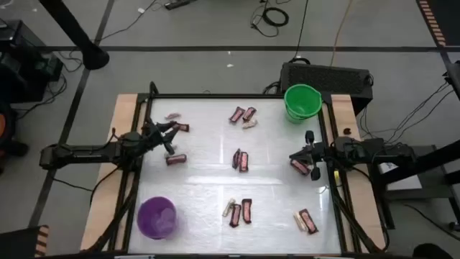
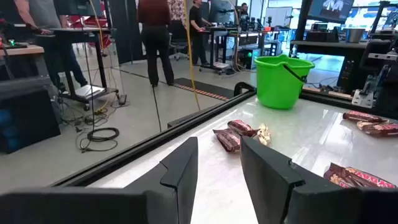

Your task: Sort candy by brand, put in halloween buckets

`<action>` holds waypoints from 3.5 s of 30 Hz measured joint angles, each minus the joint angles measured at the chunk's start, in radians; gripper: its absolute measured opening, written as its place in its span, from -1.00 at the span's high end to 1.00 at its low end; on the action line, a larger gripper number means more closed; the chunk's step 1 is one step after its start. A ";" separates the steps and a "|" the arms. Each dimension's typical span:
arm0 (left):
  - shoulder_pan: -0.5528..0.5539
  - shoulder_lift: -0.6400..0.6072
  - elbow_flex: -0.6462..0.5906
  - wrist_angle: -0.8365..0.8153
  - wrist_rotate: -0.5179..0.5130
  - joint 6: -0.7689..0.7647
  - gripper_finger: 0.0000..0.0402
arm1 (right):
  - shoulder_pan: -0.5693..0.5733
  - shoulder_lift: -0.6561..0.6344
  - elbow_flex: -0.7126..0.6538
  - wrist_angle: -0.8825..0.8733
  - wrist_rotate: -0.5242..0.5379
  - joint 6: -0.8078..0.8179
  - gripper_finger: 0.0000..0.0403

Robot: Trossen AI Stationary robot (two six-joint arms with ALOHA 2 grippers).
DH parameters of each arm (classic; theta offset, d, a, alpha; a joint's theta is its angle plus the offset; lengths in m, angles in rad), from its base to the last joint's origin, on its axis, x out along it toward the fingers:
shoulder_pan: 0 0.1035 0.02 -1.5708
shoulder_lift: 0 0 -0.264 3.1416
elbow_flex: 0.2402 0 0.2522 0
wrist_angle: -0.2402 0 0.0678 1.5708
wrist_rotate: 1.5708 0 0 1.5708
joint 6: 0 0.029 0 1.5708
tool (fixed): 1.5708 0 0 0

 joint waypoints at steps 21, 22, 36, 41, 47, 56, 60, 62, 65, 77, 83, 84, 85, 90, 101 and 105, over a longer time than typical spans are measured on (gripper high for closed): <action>0.000 0.000 0.000 0.000 0.000 0.000 0.36 | 0.000 0.000 0.000 0.000 0.000 0.000 1.00; 0.000 0.000 0.000 0.000 0.000 0.000 0.36 | 0.000 0.000 0.000 0.000 0.000 0.000 1.00; 0.000 0.000 0.000 0.000 0.000 0.000 0.36 | 0.000 0.000 0.000 0.000 0.000 0.000 1.00; 0.000 0.000 0.000 0.000 0.000 0.000 0.36 | 0.000 0.000 0.000 0.000 0.000 0.000 1.00; 0.000 0.000 0.000 0.000 0.000 0.000 0.36 | 0.000 0.000 0.000 0.000 0.000 0.000 1.00; 0.000 0.000 0.000 0.000 0.000 0.000 0.36 | 0.000 0.000 0.000 0.000 0.000 0.000 1.00; 0.000 0.000 0.000 0.000 0.000 0.000 0.36 | 0.000 0.000 0.000 0.000 0.000 0.000 1.00; 0.000 0.000 0.000 0.000 0.000 0.000 0.36 | 0.000 0.000 0.000 0.000 0.000 0.000 1.00; 0.000 0.000 0.000 0.000 0.000 0.000 0.36 | 0.000 0.000 0.000 0.000 0.000 0.000 1.00; 0.000 0.000 0.000 0.000 0.000 0.000 0.36 | 0.000 0.000 0.000 0.000 0.000 0.000 1.00; 0.000 0.000 0.000 0.000 0.000 0.000 0.36 | 0.000 0.000 0.000 0.000 0.000 0.000 1.00; 0.000 0.000 0.000 0.000 0.000 0.000 0.36 | 0.000 0.000 0.000 0.000 0.000 0.000 1.00; 0.000 0.000 0.000 0.000 0.000 0.000 0.36 | 0.000 0.000 0.000 0.000 0.000 0.000 1.00; 0.000 0.000 0.000 0.000 0.000 0.000 0.36 | 0.000 0.000 0.000 0.000 0.000 0.000 1.00; 0.000 0.000 0.000 0.000 0.000 0.000 0.36 | 0.000 0.000 0.000 0.009 0.004 -0.062 1.00; 0.000 0.000 0.000 0.000 0.000 0.000 0.36 | 0.000 0.000 0.000 0.055 0.003 -0.154 1.00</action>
